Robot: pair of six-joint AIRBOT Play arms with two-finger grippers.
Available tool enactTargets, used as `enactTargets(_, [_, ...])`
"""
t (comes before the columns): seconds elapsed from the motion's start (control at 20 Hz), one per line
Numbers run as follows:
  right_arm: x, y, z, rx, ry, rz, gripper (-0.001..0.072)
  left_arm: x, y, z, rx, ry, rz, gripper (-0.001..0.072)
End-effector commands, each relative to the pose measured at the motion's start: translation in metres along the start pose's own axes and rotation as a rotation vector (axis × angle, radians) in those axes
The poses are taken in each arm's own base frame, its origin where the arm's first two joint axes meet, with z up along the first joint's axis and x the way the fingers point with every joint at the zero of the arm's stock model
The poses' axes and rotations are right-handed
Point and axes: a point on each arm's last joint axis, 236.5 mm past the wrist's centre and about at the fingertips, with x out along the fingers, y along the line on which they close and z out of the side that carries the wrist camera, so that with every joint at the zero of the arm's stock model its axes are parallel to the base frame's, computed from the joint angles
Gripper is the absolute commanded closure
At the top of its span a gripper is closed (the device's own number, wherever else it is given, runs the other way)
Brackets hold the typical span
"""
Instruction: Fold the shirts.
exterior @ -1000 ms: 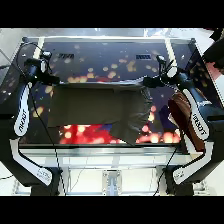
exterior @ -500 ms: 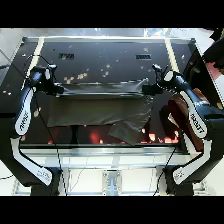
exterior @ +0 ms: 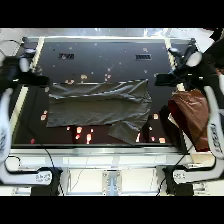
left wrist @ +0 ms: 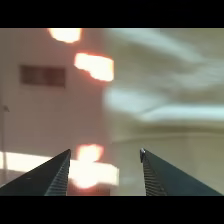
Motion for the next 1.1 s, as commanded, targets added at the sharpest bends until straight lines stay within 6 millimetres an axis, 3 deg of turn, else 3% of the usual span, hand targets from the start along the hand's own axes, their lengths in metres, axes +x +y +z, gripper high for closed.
enactTargets(0.0, [-0.053, -0.023, -0.047, 0.052, -0.007, -0.059, 0.0275, -0.04, 0.071, -0.065, -0.328, -0.043, 0.078, 0.02])
enactTargets(0.1, [-0.037, -0.009, -0.083, 0.118, -0.029, 0.011, 0.0275, -0.022, 0.084, -0.15, -0.631, 0.027, 0.08, 0.0209])
enactTargets(0.2, [-0.019, 0.017, -0.098, 0.191, -0.109, 0.115, 0.0274, -0.005, 0.062, -0.207, -0.85, 0.08, -0.021, 0.0211])
enactTargets(0.25, [-0.016, 0.029, -0.101, 0.232, -0.142, 0.172, 0.0275, 0.002, 0.044, -0.224, -0.975, 0.114, -0.108, 0.0211])
enactTargets(0.3, [-0.015, 0.039, -0.101, 0.266, -0.166, 0.221, 0.0274, 0.009, 0.025, -0.231, -1.089, 0.136, -0.222, 0.0211])
enactTargets(0.4, [-0.02, 0.055, -0.097, 0.255, -0.194, 0.287, 0.0274, 0.016, 0.005, -0.222, -1.191, 0.11, -0.43, 0.0213])
enactTargets(0.55, [-0.028, 0.07, -0.087, 0.244, -0.232, 0.359, 0.0274, 0.034, 0.007, -0.224, -1.31, 0.155, -0.553, 0.0213])
enactTargets(0.65, [-0.03, 0.074, -0.085, 0.244, -0.241, 0.379, 0.0274, 0.045, -0.01, -0.233, -1.278, 0.235, -0.629, 0.0217])
enactTargets(0.8, [-0.03, 0.074, -0.085, 0.244, -0.241, 0.38, 0.0274, 0.057, -0.025, -0.223, -1.273, 0.248, -0.737, 0.0222])
enactTargets(0.95, [-0.03, 0.074, -0.085, 0.245, -0.241, 0.38, 0.0274, 0.069, -0.036, -0.22, -1.22, 0.247, -0.756, 0.0328])
enactTargets(1.05, [-0.032, 0.077, -0.083, 0.252, -0.245, 0.394, 0.0274, 0.078, -0.043, -0.218, -1.191, 0.249, -0.727, 0.0333])
